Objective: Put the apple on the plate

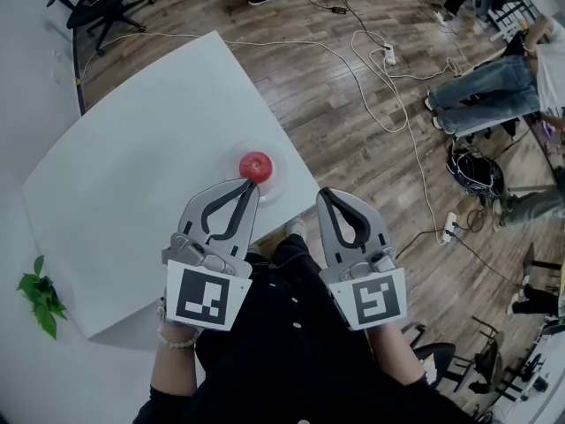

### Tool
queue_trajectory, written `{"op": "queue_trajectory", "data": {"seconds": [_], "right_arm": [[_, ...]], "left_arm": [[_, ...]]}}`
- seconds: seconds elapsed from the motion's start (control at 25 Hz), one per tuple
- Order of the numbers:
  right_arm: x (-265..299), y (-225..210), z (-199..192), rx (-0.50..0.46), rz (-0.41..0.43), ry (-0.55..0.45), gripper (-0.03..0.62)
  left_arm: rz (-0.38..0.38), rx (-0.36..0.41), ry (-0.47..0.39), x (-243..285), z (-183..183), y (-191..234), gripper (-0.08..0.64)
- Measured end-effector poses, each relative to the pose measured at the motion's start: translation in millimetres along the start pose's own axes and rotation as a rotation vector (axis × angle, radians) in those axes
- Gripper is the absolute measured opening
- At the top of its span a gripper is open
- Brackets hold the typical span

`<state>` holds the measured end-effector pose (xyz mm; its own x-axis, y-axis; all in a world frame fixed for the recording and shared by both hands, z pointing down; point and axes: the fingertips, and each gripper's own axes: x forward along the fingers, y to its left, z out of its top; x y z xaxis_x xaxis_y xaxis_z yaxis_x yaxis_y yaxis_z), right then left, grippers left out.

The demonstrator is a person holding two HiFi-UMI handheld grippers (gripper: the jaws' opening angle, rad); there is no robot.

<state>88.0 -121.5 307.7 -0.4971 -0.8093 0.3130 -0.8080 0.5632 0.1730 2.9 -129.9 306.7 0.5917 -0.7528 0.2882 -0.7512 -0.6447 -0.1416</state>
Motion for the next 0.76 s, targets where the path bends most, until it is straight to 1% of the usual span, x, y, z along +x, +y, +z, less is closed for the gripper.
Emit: {"op": "queue_trajectory", "data": {"seconds": [0.76], "right_arm": [[2.4,-2.5,-4.1,0.004,0.010,0.020,0.043]], "left_arm": [[0.008,-0.006,0.010,4.4,-2.1,2.3,0.017]]}}
